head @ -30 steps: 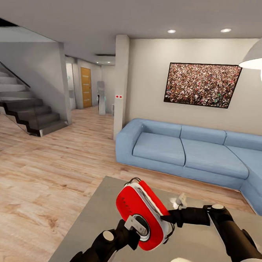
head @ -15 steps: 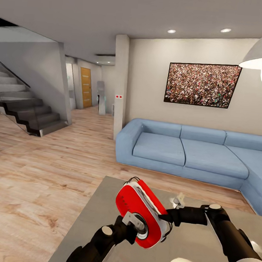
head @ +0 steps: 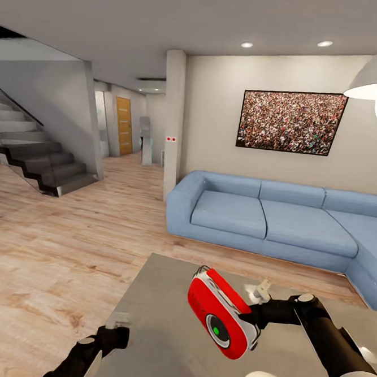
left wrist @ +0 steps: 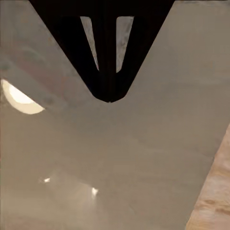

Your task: Turn on the radio receiver that's on the table in the living room.

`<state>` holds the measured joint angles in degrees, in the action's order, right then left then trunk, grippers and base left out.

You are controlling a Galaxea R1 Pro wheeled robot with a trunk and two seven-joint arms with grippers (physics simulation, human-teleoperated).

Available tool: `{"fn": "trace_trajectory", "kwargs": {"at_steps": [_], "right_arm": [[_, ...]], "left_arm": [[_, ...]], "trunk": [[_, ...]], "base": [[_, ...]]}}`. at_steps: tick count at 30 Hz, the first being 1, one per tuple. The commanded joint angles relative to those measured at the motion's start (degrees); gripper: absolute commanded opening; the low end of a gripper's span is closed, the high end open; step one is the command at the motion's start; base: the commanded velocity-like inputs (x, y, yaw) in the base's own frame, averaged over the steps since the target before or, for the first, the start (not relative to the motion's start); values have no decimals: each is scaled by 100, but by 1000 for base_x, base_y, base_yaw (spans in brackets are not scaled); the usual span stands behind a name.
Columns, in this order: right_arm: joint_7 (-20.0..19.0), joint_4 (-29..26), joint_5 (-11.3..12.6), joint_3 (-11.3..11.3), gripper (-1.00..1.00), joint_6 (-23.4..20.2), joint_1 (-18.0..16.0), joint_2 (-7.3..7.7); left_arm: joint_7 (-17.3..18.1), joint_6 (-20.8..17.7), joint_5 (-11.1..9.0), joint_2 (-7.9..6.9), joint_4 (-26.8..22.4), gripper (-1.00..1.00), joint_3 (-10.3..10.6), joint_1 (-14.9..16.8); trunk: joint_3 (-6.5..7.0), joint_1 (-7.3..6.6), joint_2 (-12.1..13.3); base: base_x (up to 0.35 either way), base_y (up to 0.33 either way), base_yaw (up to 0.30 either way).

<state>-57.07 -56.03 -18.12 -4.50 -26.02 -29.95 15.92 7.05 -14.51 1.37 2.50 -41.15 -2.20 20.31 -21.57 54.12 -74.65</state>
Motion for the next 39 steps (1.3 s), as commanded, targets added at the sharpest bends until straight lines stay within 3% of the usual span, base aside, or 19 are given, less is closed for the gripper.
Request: {"fn": "trace_trajectory", "kwargs": {"at_steps": [1, 3, 4, 7, 16, 33, 37, 39], "right_arm": [[-7, -7, 21, 2, -100, -5, -2, -1], [-17, -11, 14, -2, -100, -12, 0, -1], [-17, -10, 21, -4, -100, -19, 0, -1], [0, 1, 62, -5, -100, -67, -1, -4], [0, 21, 98, -7, -100, -511, -2, -57], [54, 151, 64, -24, -100, -558, 0, -121], [76, 153, -114, -34, -100, -561, -1, -127], [80, 153, -278, -148, -100, -566, -2, -160]], "left_arm": [[-1, 90, -2, 8, 70, -100, -315, 0], [-5, 187, 18, 9, 139, -100, -774, 0], [2, 206, 22, -5, 156, -100, -905, 0], [25, 199, 20, -14, 178, -100, -1059, 0], [46, 179, 33, -9, 194, -100, -1027, 0], [19, 178, 40, -22, 186, -100, -1028, 0], [16, 183, 39, -18, 186, -100, -1028, 0], [15, 184, 42, -14, 186, -100, -1028, 0]], "trunk": [[1, 0, 0], [1, 0, 0], [1, 0, 0], [1, 0, 0], [1, 0, 0], [1, 0, 0], [-71, 88, -161], [-107, 132, -241]], "base": [[0, 0, 0], [0, 0, 0], [0, 0, 0], [0, 0, 0], [0, 0, 0], [0, 0, 0], [0, 0, 0], [0, 0, 0]]}}
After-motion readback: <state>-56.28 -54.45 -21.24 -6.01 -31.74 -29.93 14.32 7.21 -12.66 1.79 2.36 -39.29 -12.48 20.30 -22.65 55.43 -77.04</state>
